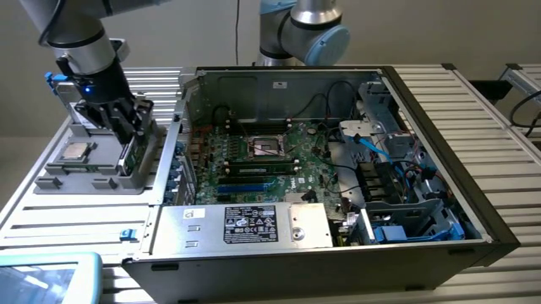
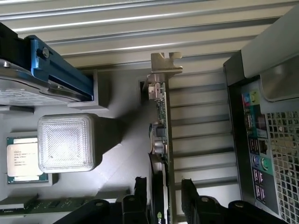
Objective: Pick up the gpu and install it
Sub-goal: 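Pick up the gpu and move the gpu toward the slot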
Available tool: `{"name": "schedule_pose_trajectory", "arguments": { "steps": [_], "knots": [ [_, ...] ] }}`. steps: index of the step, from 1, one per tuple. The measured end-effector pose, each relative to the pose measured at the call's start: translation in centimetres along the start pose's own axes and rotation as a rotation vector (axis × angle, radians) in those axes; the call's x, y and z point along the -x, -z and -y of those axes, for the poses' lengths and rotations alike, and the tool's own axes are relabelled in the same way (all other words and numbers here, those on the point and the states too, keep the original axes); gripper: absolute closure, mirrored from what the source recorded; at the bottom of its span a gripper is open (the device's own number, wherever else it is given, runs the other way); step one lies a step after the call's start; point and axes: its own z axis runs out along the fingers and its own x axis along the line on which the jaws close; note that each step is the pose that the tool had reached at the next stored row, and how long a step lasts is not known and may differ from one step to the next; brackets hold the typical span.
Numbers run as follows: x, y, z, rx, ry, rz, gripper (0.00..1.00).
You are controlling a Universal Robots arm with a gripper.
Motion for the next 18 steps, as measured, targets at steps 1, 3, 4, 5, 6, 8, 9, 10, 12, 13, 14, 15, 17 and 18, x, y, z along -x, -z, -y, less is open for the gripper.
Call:
{"name": "schedule_pose_trajectory", "arguments": {
  "steps": [1,3,4,5,6,8,9,10,12,13,14,15,17,18],
  "knots": [
    [-0.07,-0.01,-0.02,0.0006,0.000,-0.0008,0.56],
    [-0.09,-0.01,-0.02,0.0008,0.000,-0.0014,0.56],
    [-0.10,-0.01,-0.02,0.0009,0.000,-0.0014,0.56],
    [-0.12,-0.02,-0.02,0.0009,0.000,-0.0015,0.56],
    [-0.13,-0.02,-0.02,0.0012,0.000,-0.0016,0.56],
    [-0.13,-0.03,-0.02,0.0018,0.000,-0.0021,0.56],
    [-0.14,-0.03,-0.02,0.0017,0.000,-0.0022,0.58],
    [-0.14,-0.06,0.00,0.0018,0.000,-0.0023,0.58],
    [-0.13,-0.24,0.07,0.0024,0.000,-0.0023,0.65],
    [-0.13,-0.30,0.07,0.0023,0.000,-0.0024,0.65],
    [-0.13,-0.31,0.07,0.0022,0.000,-0.0027,0.65],
    [-0.13,-0.31,0.07,0.0020,0.000,-0.0032,0.65],
    [-0.13,-0.37,0.07,0.0023,0.000,-0.0034,0.65],
    [-0.12,-0.46,0.08,0.0024,0.000,-0.0032,0.65]
  ]
}}
